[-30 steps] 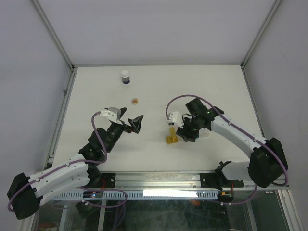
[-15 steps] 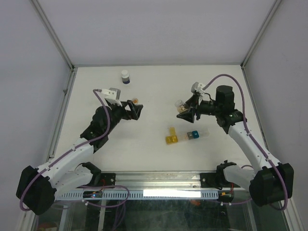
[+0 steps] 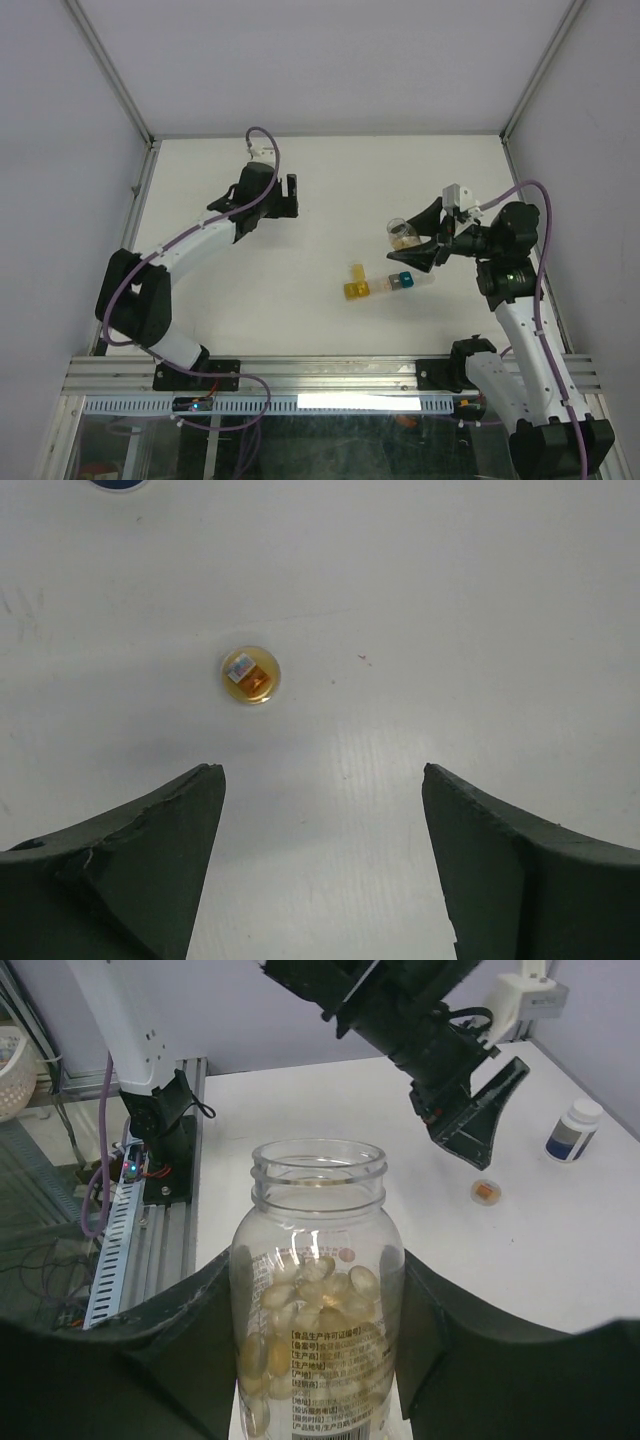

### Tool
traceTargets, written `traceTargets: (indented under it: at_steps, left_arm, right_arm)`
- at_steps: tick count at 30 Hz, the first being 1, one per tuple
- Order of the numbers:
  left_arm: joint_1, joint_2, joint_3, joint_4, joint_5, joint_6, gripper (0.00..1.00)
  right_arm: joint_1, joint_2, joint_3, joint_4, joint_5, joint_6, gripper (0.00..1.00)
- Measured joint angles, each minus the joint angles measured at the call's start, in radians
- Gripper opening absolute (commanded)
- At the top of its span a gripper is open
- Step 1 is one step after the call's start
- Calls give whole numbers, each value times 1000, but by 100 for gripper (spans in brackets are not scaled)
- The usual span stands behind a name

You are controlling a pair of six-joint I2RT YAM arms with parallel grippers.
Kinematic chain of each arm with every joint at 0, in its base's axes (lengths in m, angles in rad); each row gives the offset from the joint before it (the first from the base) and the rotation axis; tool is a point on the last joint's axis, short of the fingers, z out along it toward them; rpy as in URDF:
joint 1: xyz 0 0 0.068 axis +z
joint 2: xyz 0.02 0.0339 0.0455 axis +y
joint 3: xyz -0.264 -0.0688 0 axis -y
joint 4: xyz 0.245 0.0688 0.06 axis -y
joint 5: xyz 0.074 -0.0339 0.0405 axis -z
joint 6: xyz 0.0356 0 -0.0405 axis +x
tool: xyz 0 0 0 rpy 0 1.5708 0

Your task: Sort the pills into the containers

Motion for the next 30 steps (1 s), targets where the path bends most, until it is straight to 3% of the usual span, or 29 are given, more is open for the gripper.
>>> traceTargets:
  at_steps: [13, 30]
  left_arm:
    - [40, 373, 278, -172, -51, 111, 72]
    - [90, 541, 391, -222, -31, 171, 61]
  right_arm:
    - [-23, 17, -29, 10, -21, 25, 0]
    - [-30, 40, -29, -16, -21, 17, 0]
